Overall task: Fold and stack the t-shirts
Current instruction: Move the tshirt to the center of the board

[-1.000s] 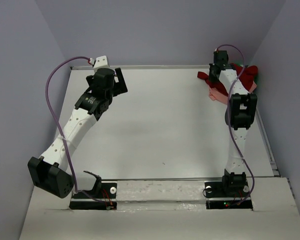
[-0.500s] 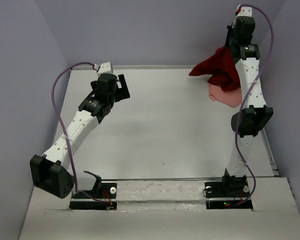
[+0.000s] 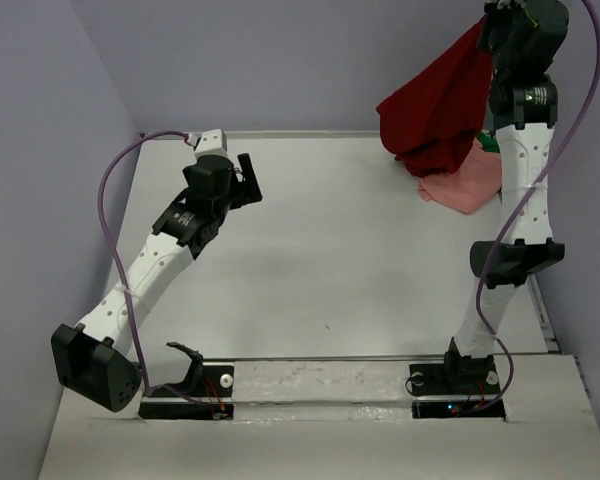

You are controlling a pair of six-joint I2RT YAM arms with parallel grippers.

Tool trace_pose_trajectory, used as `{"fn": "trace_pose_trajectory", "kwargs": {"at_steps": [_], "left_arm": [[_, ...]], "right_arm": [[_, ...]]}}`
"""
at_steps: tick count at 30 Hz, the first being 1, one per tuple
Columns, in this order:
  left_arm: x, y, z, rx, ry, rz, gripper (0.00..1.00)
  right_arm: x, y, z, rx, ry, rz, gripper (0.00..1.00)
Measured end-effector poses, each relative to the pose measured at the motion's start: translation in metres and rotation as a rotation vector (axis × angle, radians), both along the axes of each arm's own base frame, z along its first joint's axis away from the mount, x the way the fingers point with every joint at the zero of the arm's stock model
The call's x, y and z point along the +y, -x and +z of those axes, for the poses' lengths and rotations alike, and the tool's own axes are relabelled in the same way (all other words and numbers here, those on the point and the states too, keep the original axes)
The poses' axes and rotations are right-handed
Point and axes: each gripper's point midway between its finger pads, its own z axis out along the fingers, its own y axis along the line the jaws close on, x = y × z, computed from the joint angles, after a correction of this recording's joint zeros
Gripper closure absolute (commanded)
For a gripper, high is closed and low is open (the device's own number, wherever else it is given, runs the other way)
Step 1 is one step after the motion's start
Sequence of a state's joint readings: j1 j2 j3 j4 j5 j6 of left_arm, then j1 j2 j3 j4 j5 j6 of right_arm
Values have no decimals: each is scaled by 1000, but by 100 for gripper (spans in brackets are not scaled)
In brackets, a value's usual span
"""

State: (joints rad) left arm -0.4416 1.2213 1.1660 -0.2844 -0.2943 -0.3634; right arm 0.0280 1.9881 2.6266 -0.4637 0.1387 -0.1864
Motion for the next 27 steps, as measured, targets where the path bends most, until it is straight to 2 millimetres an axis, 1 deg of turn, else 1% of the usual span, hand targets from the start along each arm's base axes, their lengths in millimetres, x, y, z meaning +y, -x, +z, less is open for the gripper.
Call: {"fn": "trace_pose_trajectory", "kwargs": {"at_steps": [2, 4, 5, 7, 10, 11, 12, 14, 15, 19, 21, 23, 24, 26, 27], "left_arm": [[-2, 4, -5, 5, -2, -7, 5], [-3, 7, -11, 17, -8, -14, 5], [-4, 8, -13, 20, -9, -17, 5], [-8, 13, -18, 28, -13, -31, 5], [-9, 21, -19, 22, -21, -37, 6], [-9, 24, -15, 9, -20, -36, 6], [-8, 25, -11, -4, -18, -33, 6], [-3, 27, 6, -48, -12, -16, 7], [0, 27, 17, -75, -13, -4, 7], [7, 24, 73, -200, 11, 29, 7], [10, 21, 124, -303, 42, 42, 7], [11, 21, 167, -387, 75, 50, 7], [12, 23, 195, -445, 99, 56, 7], [16, 30, 227, -516, 128, 63, 7], [17, 32, 231, -527, 133, 64, 7]], "right_arm": [[7, 8, 18, -49, 15, 31, 100], [12, 22, 42, -117, 32, 56, 100], [15, 30, 58, -163, 41, 67, 100], [16, 45, 85, -251, 56, 72, 100], [16, 64, 117, -359, 71, 68, 100], [16, 71, 129, -406, 78, 67, 100], [17, 75, 136, -432, 80, 69, 100], [18, 82, 148, -482, 86, 74, 100], [19, 85, 153, -503, 89, 80, 100], [26, 95, 167, -564, 95, 117, 100], [28, 102, 175, -597, 102, 131, 100], [31, 112, 184, -631, 109, 143, 100], [32, 119, 189, -648, 113, 149, 100], [35, 136, 202, -686, 118, 170, 100], [37, 147, 209, -706, 119, 180, 100]]}}
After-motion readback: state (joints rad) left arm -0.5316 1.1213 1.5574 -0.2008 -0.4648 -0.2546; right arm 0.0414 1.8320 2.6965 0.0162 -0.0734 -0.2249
